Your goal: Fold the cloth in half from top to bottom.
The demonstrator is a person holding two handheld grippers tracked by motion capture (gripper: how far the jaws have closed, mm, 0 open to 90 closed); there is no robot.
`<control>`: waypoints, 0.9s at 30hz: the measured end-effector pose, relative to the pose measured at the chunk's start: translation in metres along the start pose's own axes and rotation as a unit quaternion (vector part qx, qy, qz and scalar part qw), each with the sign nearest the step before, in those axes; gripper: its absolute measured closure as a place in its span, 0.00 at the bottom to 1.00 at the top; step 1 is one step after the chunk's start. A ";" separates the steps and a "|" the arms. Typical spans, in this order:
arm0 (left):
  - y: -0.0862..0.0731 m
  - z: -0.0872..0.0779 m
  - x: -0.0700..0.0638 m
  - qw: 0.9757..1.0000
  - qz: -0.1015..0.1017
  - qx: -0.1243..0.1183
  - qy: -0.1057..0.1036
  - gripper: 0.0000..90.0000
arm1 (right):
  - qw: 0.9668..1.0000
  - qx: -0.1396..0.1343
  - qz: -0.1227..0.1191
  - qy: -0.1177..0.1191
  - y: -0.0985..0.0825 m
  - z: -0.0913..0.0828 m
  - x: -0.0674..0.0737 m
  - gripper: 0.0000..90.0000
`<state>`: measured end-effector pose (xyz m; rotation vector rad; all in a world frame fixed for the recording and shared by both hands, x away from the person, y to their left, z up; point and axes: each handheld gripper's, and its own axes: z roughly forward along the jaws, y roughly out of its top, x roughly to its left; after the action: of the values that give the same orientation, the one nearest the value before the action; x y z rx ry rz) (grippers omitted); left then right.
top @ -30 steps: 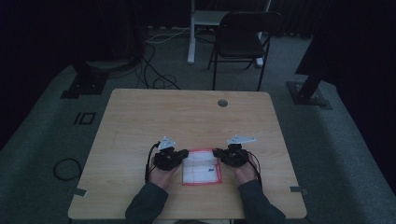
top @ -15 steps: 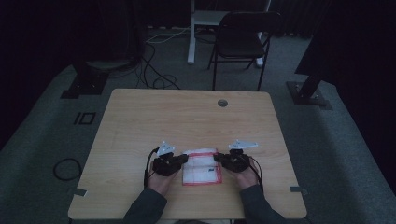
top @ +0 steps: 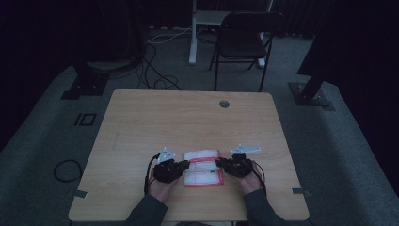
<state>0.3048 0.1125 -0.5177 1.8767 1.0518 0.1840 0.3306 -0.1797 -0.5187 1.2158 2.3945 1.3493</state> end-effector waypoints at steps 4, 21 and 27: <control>-0.007 -0.006 -0.004 1.000 0.000 0.001 -0.007 0.90 | 1.000 0.002 -0.005 0.003 -0.002 -0.005 0.002 0.85; -0.032 -0.025 -0.006 1.000 0.007 0.020 -0.009 0.80 | 0.999 -0.036 0.003 0.002 -0.010 -0.038 -0.005 0.68; -0.041 -0.033 0.008 1.000 -0.007 0.022 0.017 0.80 | 0.999 -0.037 0.013 -0.007 -0.013 -0.037 -0.011 0.67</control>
<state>0.2685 0.1473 -0.5341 1.9115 1.0989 0.1859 0.3135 -0.2151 -0.5096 1.2381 2.3046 1.4184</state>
